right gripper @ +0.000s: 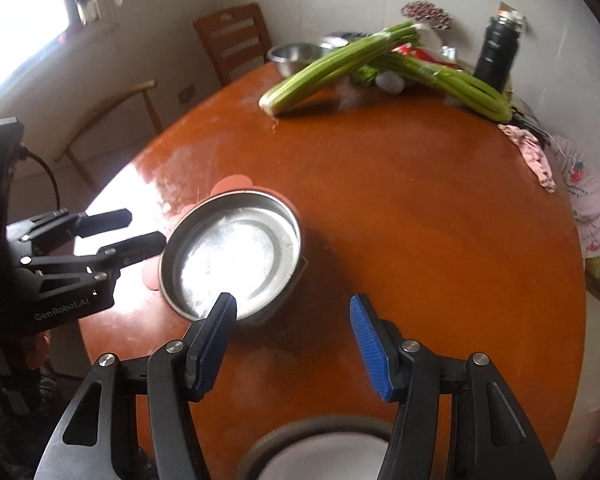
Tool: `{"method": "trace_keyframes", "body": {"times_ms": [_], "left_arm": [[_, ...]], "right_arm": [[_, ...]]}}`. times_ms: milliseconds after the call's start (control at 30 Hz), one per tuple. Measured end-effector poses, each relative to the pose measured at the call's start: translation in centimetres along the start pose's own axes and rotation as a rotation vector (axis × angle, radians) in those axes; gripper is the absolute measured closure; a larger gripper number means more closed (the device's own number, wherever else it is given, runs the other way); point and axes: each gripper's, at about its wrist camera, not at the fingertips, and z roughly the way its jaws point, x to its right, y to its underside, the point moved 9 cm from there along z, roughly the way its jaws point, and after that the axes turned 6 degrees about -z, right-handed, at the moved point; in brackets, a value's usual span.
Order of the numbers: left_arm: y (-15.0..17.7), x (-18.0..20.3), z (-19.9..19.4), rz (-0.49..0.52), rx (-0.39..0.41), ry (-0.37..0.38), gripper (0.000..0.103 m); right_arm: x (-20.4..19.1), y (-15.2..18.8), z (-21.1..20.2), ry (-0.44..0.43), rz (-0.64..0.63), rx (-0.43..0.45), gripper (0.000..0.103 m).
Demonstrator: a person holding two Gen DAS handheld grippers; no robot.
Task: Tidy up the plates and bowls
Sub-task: 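Move the left gripper to the rim of the steel basin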
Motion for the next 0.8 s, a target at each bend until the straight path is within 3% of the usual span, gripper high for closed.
{"method": "trace_keyframes", "body": {"times_ms": [400, 800], "left_arm": [[4.6, 10.1, -1.0, 0.131, -0.026, 0.114, 0.046], [9.6, 14.4, 1.3, 0.179, -0.115, 0.140, 0.046]], "right_arm": [[5.5, 8.2, -5.5, 0.049, 0.107, 0.054, 0.040], [7.5, 15.5, -4.5, 0.022, 0.172, 0.001, 0.040]]}}
